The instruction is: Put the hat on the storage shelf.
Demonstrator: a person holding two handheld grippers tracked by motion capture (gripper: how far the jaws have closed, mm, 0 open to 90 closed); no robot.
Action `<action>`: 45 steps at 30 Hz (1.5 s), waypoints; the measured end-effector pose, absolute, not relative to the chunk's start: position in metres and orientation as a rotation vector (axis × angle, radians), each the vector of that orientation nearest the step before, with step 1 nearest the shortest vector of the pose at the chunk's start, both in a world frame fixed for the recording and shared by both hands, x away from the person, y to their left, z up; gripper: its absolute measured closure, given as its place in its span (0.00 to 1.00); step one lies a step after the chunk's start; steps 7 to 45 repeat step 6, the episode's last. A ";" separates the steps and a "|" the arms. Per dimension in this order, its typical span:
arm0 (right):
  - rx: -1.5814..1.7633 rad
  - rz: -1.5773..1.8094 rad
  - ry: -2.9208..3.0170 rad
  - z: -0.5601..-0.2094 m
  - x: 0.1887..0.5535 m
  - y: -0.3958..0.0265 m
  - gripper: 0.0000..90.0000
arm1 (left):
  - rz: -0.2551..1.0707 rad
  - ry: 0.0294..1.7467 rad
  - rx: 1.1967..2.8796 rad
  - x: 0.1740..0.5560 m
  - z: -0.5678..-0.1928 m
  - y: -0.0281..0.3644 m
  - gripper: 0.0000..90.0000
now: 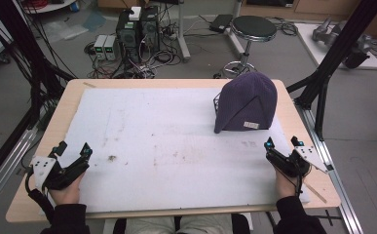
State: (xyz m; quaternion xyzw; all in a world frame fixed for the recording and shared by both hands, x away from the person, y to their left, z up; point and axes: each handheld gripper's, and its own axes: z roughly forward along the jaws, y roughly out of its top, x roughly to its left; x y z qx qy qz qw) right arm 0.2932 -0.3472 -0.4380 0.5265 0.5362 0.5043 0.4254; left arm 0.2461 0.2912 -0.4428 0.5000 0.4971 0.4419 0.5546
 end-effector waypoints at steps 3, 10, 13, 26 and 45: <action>1.317 1.260 1.342 -0.438 0.293 -0.348 0.12 | 1.040 1.175 1.183 0.246 -0.443 0.291 0.24; 1.318 1.265 1.344 -0.438 0.294 -0.347 0.12 | 1.040 1.177 1.183 0.247 -0.443 0.291 0.24; 1.318 1.265 1.344 -0.438 0.294 -0.347 0.12 | 1.040 1.177 1.183 0.247 -0.443 0.291 0.24; 1.318 1.265 1.344 -0.438 0.294 -0.347 0.12 | 1.040 1.177 1.183 0.247 -0.443 0.291 0.24; 1.318 1.265 1.344 -0.438 0.294 -0.347 0.12 | 1.040 1.177 1.183 0.247 -0.443 0.291 0.24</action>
